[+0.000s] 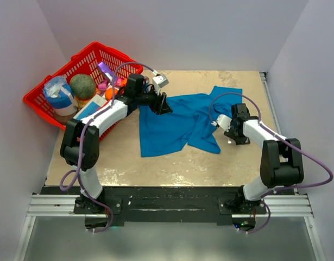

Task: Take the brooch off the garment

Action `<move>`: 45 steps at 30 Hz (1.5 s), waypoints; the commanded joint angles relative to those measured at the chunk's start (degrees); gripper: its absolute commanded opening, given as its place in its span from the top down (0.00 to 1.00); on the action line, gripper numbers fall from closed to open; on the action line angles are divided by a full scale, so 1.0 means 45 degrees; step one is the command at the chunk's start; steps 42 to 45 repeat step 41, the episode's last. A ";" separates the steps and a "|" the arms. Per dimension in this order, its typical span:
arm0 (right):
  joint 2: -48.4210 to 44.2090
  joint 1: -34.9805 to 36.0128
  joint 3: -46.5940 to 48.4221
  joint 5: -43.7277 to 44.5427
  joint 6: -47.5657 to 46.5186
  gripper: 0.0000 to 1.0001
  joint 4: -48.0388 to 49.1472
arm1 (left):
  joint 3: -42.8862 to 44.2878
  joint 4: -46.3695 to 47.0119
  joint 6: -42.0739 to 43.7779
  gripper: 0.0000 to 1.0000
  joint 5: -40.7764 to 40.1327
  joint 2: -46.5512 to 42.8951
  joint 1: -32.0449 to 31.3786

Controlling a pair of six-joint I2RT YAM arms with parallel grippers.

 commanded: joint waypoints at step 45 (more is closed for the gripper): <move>0.3655 0.2668 1.6007 -0.5386 1.0995 0.01 -0.0331 | 0.5226 -0.2794 0.1358 0.01 -0.4275 -0.0810 0.2176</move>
